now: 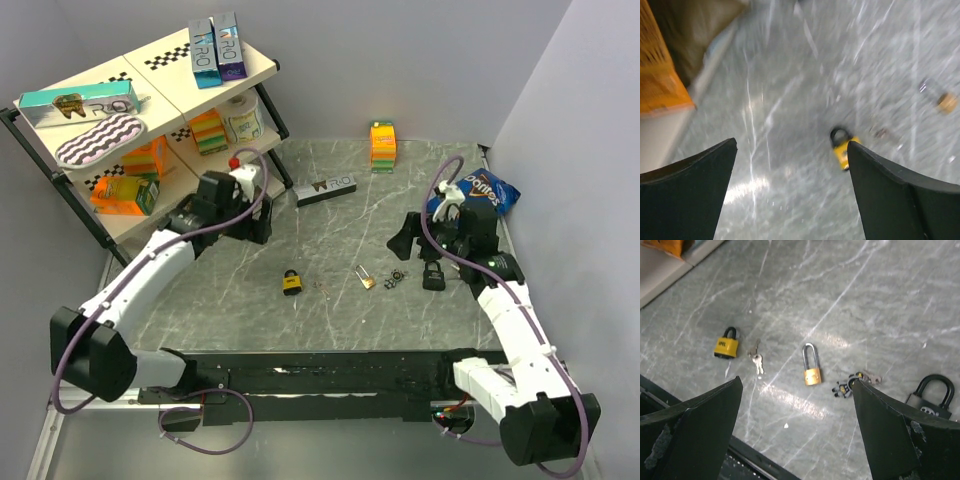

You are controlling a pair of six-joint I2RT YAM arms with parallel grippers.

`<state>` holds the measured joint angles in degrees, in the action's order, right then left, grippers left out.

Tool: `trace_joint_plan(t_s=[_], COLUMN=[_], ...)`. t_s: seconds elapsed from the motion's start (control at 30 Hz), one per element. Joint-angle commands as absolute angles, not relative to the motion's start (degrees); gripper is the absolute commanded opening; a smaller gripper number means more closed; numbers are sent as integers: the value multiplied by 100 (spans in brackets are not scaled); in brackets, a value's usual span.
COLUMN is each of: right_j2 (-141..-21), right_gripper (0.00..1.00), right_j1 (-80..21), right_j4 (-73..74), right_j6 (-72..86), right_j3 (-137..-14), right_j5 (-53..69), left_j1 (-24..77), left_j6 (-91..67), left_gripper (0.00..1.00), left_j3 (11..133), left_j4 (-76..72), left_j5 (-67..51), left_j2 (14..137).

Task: Lock with the key
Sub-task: Reset both arms

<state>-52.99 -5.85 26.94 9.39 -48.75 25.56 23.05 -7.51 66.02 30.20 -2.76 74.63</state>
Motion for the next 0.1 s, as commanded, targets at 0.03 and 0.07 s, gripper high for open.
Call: trace_joint_plan(t_s=[0.03,0.07], right_j2=[-5264,-5273], right_gripper=[100,100], right_j1=[-571,-571], right_j4=[2628,2637], right_j6=[949,941], right_j3=[-4966,-4992], right_j5=[2558,2566], left_j1=[2312,2312], left_j6=[-773,-721], left_gripper=[96,96], left_j3=[6398,6398], left_j4=[2733,2733], left_j5=[-395,-456], left_j2=[7304,7278])
